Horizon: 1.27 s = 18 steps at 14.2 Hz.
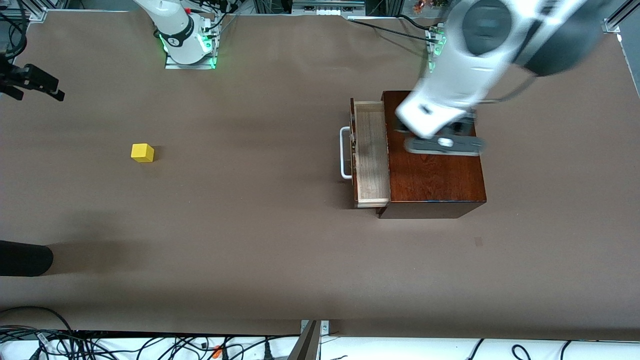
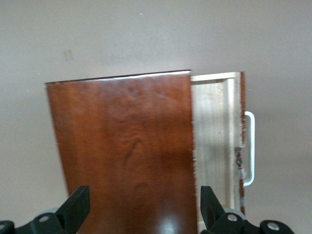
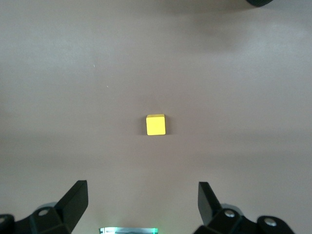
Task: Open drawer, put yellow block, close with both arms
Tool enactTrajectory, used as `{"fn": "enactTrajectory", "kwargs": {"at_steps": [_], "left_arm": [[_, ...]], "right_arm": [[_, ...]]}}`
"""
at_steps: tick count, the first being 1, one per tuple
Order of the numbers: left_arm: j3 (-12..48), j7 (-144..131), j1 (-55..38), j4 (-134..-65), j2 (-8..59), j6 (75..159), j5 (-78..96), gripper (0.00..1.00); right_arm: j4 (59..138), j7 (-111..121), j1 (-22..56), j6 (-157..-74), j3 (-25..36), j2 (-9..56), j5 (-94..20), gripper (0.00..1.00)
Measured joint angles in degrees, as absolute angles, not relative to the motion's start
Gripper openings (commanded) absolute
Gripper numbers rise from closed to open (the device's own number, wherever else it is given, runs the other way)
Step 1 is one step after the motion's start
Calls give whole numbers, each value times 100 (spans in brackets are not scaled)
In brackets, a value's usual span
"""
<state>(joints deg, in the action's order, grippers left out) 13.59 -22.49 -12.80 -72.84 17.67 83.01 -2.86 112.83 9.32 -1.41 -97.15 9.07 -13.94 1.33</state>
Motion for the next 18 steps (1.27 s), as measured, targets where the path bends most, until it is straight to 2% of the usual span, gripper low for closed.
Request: {"fn": "enactTrajectory", "kwargs": {"at_steps": [3,6,9,11,14,18], "left_arm": [[980,-1238,-698,-7435,1427,8218,20,100],[309,-529,-634,-8032,901,8363,44,100],[23,-232,-538,-9070,257,9240,54,100],[41,-197,-528,-9452,83,9318,55,100],[99,-191,-530,-9499,95,9279,55,100],[98,-180,-530,-9496,94,9150,55,100]], "right_arm": [[12169,948,-140,-10361,914,-1657,137,100],[13032,961,-138,-11464,895,-1521,138,100],[13519,1135,-137,-12436,887,-935,144,100],[13645,1322,-137,-13185,883,-362,144,100],[13943,1464,-137,-14370,883,341,144,100],[14021,1481,-137,-14968,883,893,144,100]]}}
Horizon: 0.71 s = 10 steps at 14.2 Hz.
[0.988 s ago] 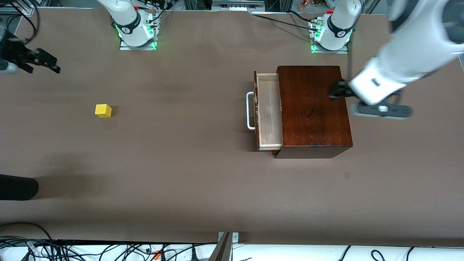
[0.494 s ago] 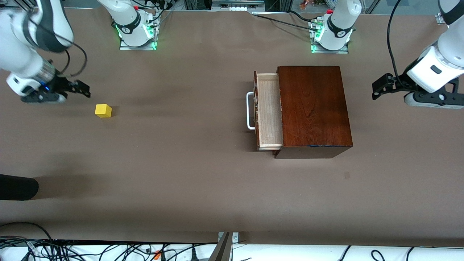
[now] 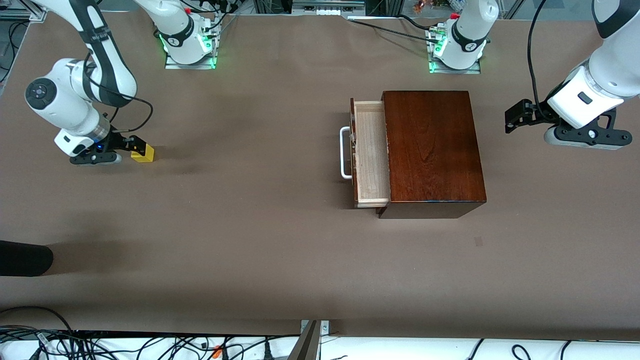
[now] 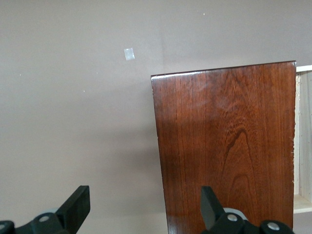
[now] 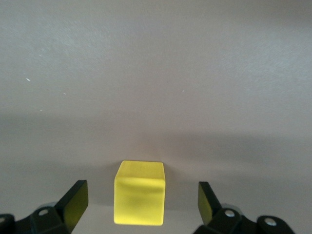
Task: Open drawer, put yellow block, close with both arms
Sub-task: 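Lower the right gripper onto the yellow cube and grasp it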
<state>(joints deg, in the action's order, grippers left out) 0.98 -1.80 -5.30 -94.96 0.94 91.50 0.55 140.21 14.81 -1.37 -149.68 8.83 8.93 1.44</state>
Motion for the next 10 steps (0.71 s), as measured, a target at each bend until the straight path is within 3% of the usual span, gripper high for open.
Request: {"fn": "enactTrajectory", "kwargs": {"at_steps": [6,7,10], "left_arm": [[92,-177,-528,-9492,94,9077,55,100],[90,-176,-528,-9492,94,9073,55,100],[89,-175,-528,-9492,94,9038,55,100]], "right_arm": [[14023,1499,-138,-15019,883,1406,144,98],[14021,1499,-138,-15036,883,1479,144,82],[13996,1500,-137,-15064,883,1551,143,2]]}}
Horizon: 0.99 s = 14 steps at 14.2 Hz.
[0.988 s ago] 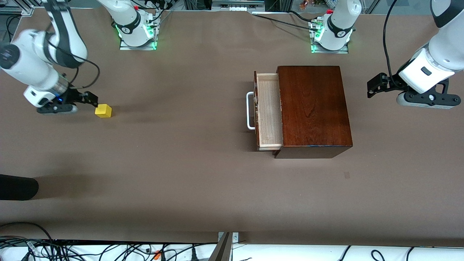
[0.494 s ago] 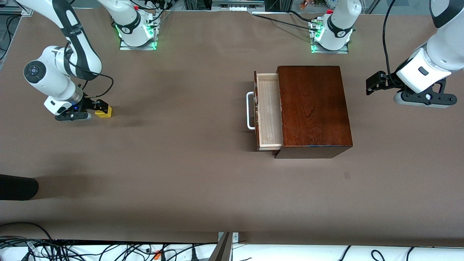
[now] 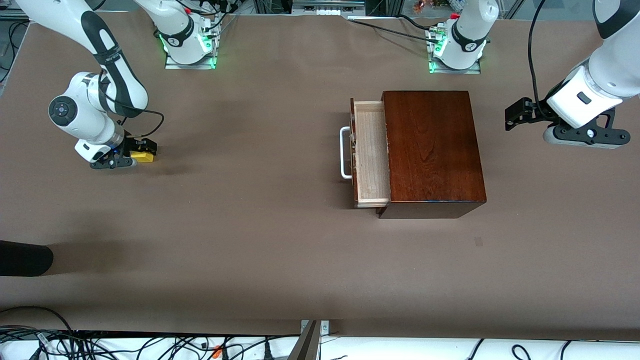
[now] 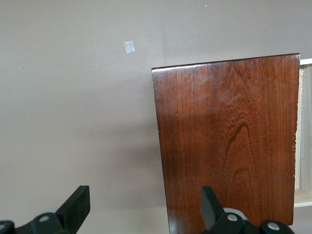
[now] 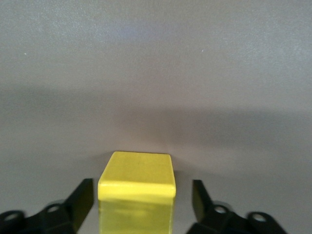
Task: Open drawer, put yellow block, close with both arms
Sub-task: 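Lower the right gripper onto the yellow cube and grasp it, then carry the yellow cube with the right gripper over the open drawer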
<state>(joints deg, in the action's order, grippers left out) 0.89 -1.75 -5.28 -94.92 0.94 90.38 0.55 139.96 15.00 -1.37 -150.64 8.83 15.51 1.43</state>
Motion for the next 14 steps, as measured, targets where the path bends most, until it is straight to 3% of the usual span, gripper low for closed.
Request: {"fn": "enactTrajectory", "kwargs": {"at_steps": [4,7,11,14], "left_arm": [[89,-172,-528,-9492,94,8983,55,100],[89,-171,-528,-9490,94,8961,55,100],[89,-170,-528,-9489,94,8933,55,100],[89,-169,-528,-9489,94,8929,55,100]], "right_arm": [[13884,1500,-137,-15039,882,1530,143,0],[13598,1500,-136,-14371,874,1126,142,0],[12309,1500,-133,-11768,741,143,140,0],[10873,1373,-131,-9879,596,-66,133,0]]}}
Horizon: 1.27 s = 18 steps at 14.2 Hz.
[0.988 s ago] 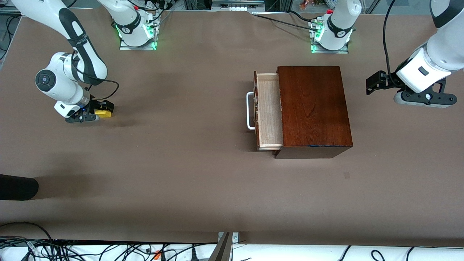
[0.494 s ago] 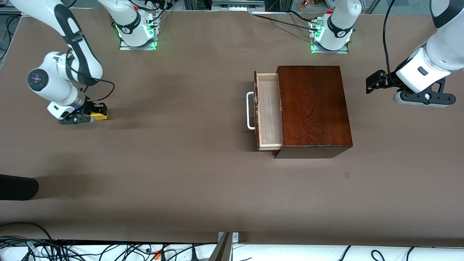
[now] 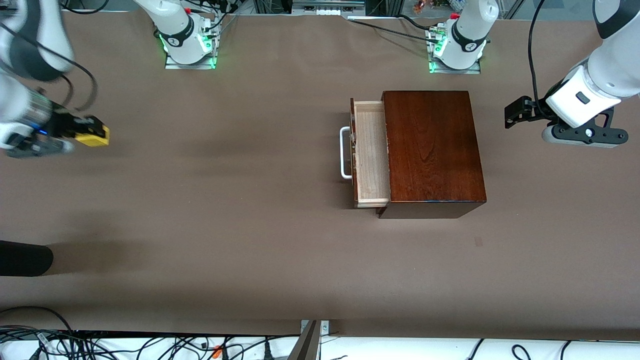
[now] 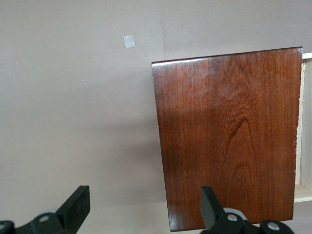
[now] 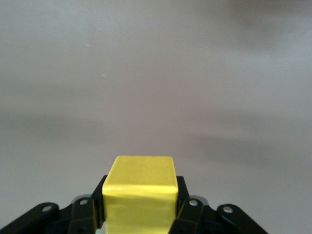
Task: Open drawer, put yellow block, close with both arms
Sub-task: 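Carry the yellow cube with the right gripper over the open drawer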
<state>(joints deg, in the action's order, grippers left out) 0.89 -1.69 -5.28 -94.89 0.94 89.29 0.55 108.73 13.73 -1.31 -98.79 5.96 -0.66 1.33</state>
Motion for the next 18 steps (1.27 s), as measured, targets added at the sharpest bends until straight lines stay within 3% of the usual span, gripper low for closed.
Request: {"fn": "enactTrajectory", "kwargs": {"at_steps": [4,11,18], "left_arm": [[83,-169,-527,-9489,94,8924,55,100],[69,-169,-524,-9488,94,8920,55,100],[67,-169,-523,-9487,94,8916,55,100]], "right_arm": [[9969,-314,-112,-8949,-166,10,9,0],[9276,-5440,116,-8871,-2178,510,-660,0],[8167,-10024,1946,-9827,-2387,1989,-420,0]]}}
